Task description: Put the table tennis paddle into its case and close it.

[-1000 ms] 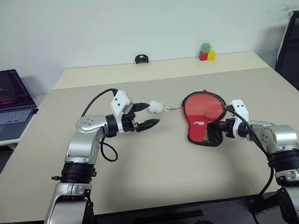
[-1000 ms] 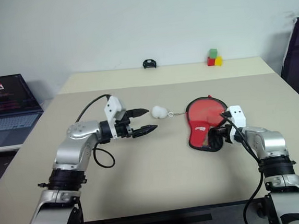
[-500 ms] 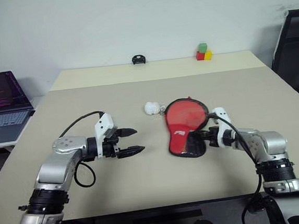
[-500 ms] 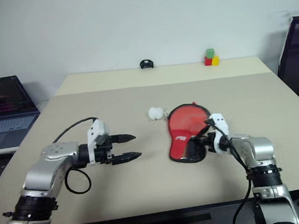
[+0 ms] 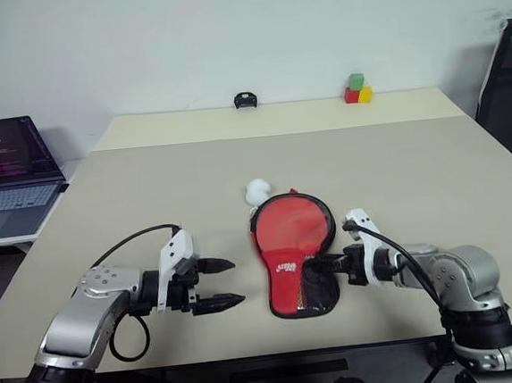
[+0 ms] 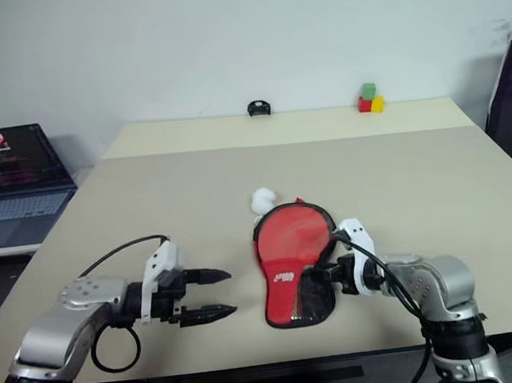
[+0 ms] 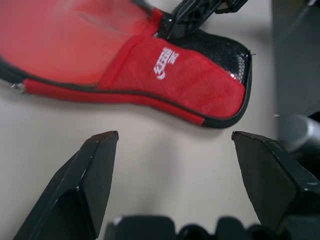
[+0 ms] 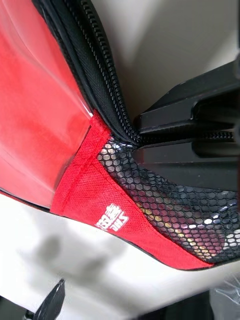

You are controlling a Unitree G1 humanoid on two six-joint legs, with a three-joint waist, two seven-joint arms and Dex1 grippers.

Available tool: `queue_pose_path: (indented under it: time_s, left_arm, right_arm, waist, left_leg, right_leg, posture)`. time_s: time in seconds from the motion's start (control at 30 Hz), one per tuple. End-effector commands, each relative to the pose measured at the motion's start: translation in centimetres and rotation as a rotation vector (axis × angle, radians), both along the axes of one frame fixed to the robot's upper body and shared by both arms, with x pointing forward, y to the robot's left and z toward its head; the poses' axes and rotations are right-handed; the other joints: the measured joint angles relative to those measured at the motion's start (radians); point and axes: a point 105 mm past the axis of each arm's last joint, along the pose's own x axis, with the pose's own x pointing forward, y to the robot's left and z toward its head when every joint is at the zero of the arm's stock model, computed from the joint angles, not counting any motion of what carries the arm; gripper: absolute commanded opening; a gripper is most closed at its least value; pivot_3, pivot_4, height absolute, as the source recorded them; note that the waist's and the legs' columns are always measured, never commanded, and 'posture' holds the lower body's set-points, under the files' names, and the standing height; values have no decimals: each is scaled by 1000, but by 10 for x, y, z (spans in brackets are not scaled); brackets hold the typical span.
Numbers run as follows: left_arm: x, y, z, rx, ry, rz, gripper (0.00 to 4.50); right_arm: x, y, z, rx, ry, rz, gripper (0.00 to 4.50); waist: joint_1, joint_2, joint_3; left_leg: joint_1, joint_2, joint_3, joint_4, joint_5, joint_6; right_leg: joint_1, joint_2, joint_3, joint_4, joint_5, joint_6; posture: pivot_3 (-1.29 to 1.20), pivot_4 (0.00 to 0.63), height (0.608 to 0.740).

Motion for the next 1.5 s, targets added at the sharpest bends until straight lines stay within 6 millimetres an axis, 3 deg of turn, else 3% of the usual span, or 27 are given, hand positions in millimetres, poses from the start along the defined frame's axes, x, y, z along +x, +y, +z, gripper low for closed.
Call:
queue_pose_path:
  time_s: [0.03,0.3,0.63,0.8,1.07,1.2,1.3,1.4,1.5]
  left_arm:
    - [-9,-6,11,-11,-14,-37,3992]
    - [-12,-6,10,-3,2,-50,3992]
    - [-8,-10,9,2,-11,-60,3992]
    - [-6,-11,10,2,-18,-59,3992]
    - [-7,-15,7,-7,-15,-64,3992]
    - [-6,-14,6,-10,-16,-57,3992]
    - [-3,-16,6,-19,-23,-44,3992]
    - [3,-19,7,-33,-43,-22,3992]
    - [33,-15,13,-47,-146,119,3992]
  right_arm:
    - [-17,5,8,25,-6,36,23]
    - [-36,-1,1,31,47,11,23]
    - [-32,-17,-12,-17,88,-79,23]
    - [-32,-27,-13,-40,87,-105,1344]
    - [-30,-37,5,-34,10,-97,4051]
    - [-34,-42,26,-10,-92,-57,4051]
    - [-39,-30,61,102,-298,34,4051]
    - [-34,-23,72,75,-406,80,4051]
    - [-24,-8,83,69,-496,175,4051]
  waist:
    - [1,0,0]
    - [2,0,0]
    - [3,0,0]
    - [5,0,0]
    - [16,0,0]
    - [20,0,0]
    - [18,0,0]
    - [14,0,0]
    - [17,1,1]
  left_leg:
    - [0,0,0,0,0,0]
    - [0,0,0,0,0,0]
    - [0,-1,0,0,0,0]
    - [1,-1,0,0,0,0]
    - [1,-1,-1,0,0,0]
    - [1,-1,-1,0,0,0]
    - [2,-1,-2,0,0,0]
    - [2,-1,-1,0,0,0]
    - [3,-1,-1,0,0,0]
  right_leg:
    - [0,0,0,0,0,0]
    - [1,0,-1,-1,0,0]
    - [1,0,-1,-1,0,0]
    - [1,0,-1,-1,0,0]
    - [3,0,-1,-1,0,0]
    - [3,0,-2,-2,0,0]
    - [3,0,-2,-2,0,0]
    - [4,1,-2,-2,0,0]
    - [6,0,-2,-2,0,0]
  posture:
    - [0,150,740]
    - [0,150,740]
    - [0,150,740]
    - [0,150,740]
    - [0,150,740]
    - [0,150,740]
    - [0,150,740]
    - [0,150,740]
    - [0,150,740]
